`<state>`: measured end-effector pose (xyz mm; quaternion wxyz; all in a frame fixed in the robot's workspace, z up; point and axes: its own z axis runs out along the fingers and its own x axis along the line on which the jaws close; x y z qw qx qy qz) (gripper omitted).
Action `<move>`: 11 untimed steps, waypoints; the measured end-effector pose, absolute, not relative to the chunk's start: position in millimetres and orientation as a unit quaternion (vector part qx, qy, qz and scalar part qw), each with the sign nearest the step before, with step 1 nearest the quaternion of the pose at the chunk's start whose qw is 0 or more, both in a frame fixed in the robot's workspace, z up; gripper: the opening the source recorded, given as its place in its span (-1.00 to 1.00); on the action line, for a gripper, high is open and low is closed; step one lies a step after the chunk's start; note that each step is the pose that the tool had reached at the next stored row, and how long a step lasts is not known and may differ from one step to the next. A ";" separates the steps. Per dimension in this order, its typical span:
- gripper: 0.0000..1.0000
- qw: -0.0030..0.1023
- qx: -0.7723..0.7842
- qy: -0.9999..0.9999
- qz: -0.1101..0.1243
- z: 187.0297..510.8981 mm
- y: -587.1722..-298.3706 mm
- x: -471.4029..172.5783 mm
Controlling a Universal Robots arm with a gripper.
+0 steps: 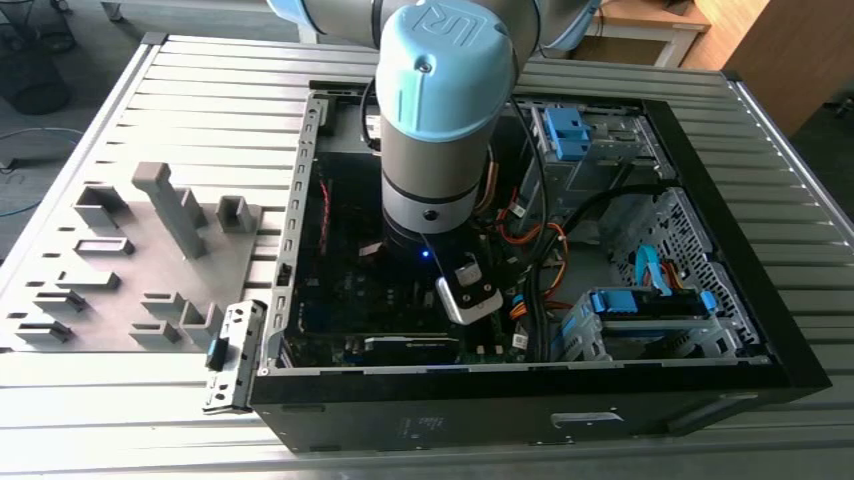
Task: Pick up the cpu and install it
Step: 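Place the cpu into insertion slot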
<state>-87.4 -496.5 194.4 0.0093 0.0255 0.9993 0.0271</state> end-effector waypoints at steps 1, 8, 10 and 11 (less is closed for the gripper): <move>-0.54 0.009 0.026 0.999 0.027 194.4 -496.4 -87.3; -0.80 0.009 0.025 0.999 0.027 194.8 -496.4 -87.3; -0.80 0.009 0.025 0.999 0.027 194.9 -496.5 -86.2; -0.80 0.009 0.025 0.999 0.027 194.9 -496.5 -85.5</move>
